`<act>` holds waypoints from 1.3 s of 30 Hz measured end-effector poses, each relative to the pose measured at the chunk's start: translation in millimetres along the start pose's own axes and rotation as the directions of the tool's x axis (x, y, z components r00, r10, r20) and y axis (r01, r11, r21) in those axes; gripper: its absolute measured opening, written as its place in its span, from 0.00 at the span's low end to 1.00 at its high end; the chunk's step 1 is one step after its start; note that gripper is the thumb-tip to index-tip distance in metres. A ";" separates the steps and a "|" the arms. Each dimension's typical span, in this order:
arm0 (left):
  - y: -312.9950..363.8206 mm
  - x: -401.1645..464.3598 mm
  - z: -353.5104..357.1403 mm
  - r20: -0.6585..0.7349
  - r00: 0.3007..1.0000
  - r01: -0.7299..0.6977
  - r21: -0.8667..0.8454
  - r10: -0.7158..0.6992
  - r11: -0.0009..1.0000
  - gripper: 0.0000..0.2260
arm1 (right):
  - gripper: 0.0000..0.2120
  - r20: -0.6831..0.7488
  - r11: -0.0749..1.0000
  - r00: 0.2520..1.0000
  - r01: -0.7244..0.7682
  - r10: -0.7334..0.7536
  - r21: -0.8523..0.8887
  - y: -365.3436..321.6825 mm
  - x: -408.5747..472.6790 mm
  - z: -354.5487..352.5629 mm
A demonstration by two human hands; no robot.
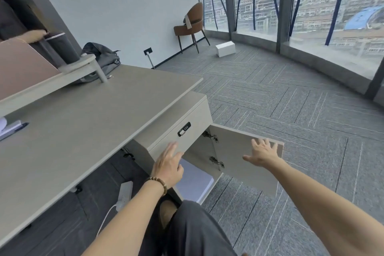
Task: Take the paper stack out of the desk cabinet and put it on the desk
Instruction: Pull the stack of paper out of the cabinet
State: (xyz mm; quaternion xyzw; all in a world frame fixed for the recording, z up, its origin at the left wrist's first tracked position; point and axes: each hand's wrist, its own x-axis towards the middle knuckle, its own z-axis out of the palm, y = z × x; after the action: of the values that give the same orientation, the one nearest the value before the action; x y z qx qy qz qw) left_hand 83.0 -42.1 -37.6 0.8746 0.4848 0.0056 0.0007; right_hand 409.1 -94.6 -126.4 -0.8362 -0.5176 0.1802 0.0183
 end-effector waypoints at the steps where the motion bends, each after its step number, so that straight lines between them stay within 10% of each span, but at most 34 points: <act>1: 1.5 -2.7 2.8 0.048 0.999 0.009 -0.050 -0.006 0.999 0.21 | 0.44 0.008 1.000 1.000 0.024 -0.024 -0.005 -6.9 -1.3 1.7; 18: -35.0 63.8 230.2 0.496 0.802 0.533 -0.340 -0.334 0.775 0.19 | 0.29 0.339 0.979 0.924 0.128 -0.176 0.159 -121.5 113.2 164.3; 39: -34.2 130.1 471.2 0.579 0.432 0.892 -0.389 -0.692 0.231 0.42 | 0.30 0.454 0.976 0.868 0.140 -0.201 0.165 -127.6 265.0 355.0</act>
State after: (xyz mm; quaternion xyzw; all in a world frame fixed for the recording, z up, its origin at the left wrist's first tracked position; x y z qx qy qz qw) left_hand 127.8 88.3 -507.9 0.4262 0.8209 0.0470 0.3772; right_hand 291.5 140.3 -505.2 -0.7161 -0.5661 0.4067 -0.0383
